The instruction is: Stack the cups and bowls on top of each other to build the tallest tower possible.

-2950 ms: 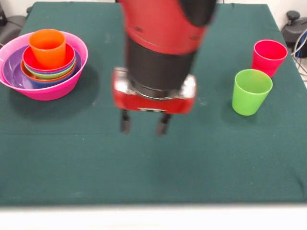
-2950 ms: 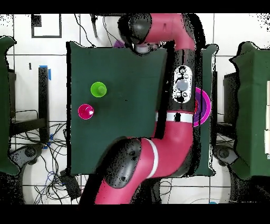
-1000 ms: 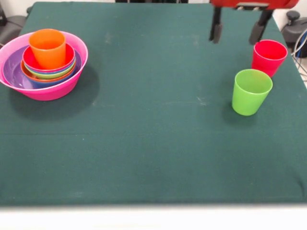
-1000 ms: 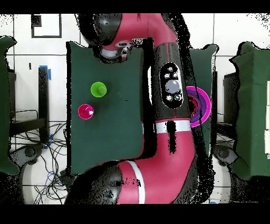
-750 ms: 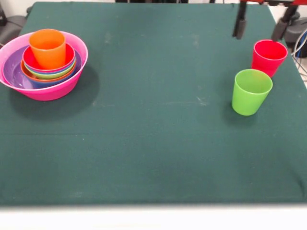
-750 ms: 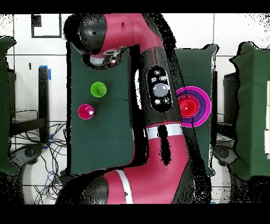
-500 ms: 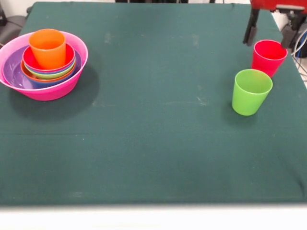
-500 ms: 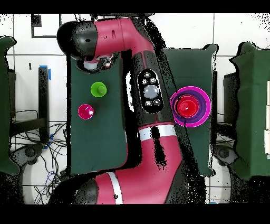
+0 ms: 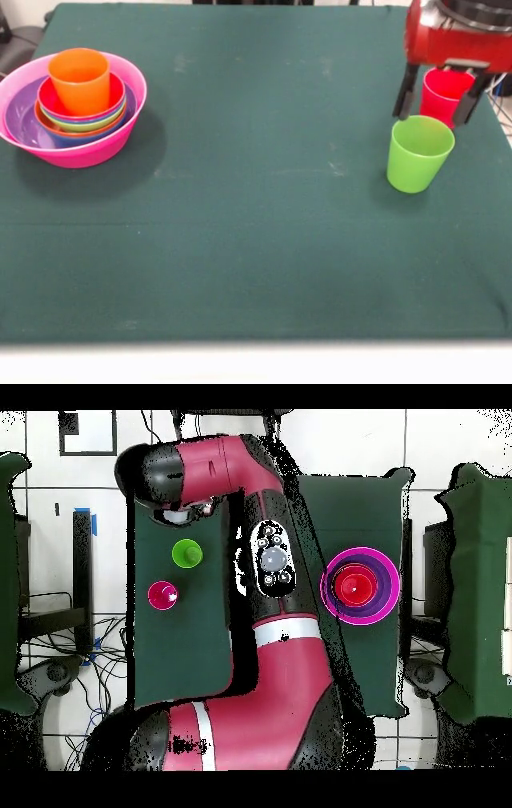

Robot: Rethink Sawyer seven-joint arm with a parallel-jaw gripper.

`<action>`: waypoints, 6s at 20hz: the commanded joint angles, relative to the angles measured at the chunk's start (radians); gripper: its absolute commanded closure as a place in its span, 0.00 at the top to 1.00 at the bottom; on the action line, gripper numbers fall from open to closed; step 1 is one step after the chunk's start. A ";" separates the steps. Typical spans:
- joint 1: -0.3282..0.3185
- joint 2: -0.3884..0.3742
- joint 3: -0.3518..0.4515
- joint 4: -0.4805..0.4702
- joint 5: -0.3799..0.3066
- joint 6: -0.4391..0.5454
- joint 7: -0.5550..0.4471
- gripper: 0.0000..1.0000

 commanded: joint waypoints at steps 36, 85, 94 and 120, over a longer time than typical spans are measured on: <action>0.056 0.077 -0.227 0.026 0.019 0.039 -0.013 1.00; 0.201 0.276 -0.271 -0.070 0.284 0.015 0.186 1.00; 0.234 0.356 -0.281 -0.128 0.321 0.028 0.235 1.00; 0.246 0.230 -0.371 0.027 0.428 0.094 0.173 1.00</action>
